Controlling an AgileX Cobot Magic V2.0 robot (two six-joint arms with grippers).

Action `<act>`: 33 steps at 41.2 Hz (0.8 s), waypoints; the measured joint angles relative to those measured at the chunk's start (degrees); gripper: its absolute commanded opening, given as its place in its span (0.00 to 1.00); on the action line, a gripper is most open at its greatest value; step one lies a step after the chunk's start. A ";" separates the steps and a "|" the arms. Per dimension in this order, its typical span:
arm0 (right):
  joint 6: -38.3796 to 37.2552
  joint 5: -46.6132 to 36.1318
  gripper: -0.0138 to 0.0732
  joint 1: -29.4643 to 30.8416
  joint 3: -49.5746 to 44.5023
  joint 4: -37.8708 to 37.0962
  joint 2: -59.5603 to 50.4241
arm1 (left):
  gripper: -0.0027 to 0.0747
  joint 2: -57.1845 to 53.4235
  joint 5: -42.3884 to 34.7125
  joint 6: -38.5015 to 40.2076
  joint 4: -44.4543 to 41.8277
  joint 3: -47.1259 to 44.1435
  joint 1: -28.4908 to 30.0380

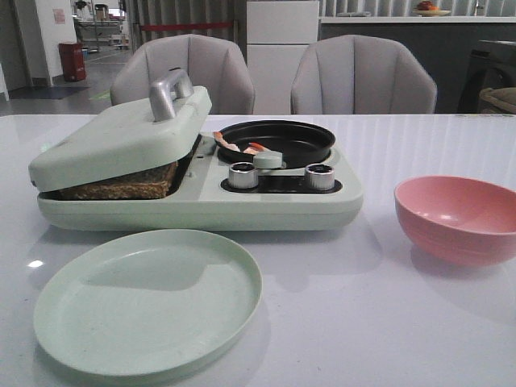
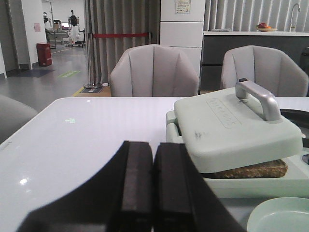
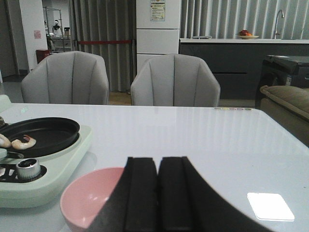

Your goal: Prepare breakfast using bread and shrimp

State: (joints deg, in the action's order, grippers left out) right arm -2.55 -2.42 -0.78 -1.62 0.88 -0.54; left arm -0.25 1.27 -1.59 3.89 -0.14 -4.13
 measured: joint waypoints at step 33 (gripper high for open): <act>-0.38 0.80 0.26 1.89 0.00 -1.56 0.00 | 0.16 0.00 0.00 0.00 0.00 0.00 0.00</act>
State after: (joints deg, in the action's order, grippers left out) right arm -2.93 -1.62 1.11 -1.62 -0.68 -0.54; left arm -0.25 1.27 -1.59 3.89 -0.14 -4.13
